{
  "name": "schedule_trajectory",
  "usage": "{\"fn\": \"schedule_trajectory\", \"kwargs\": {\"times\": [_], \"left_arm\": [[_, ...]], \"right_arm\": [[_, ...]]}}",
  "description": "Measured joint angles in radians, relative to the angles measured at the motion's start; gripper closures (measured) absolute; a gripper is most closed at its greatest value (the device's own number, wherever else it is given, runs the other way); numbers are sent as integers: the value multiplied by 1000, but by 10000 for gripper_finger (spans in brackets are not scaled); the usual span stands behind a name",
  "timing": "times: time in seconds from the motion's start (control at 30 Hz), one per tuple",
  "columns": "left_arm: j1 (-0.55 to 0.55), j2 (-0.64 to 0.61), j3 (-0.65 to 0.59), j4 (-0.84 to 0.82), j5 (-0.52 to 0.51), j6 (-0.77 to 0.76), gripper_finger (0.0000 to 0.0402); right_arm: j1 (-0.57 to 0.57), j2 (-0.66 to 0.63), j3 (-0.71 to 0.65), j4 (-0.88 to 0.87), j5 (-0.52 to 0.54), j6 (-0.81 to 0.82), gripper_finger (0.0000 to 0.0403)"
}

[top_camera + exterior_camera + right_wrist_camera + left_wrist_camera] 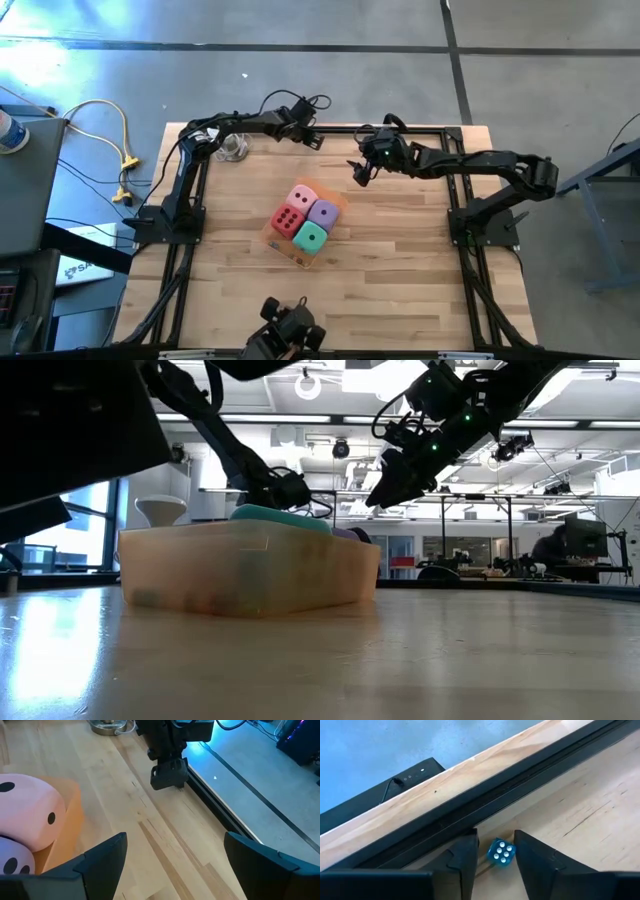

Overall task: Pick & Place Dice
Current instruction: Put the small light blue die into the orange bin

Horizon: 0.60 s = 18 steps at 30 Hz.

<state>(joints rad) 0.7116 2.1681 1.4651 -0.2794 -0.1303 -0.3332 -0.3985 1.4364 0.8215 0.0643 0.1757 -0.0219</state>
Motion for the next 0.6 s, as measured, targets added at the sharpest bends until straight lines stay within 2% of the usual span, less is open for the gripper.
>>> {"fn": "schedule_trajectory", "kwargs": {"times": [0.5,0.6], "left_arm": [[-13,1,-1,-60,-6,19,352],[-13,1,-1,-68,-5,32,356]], "right_arm": [[0,0,0,0,0,4,78],[0,0,0,0,0,8,78]]}}
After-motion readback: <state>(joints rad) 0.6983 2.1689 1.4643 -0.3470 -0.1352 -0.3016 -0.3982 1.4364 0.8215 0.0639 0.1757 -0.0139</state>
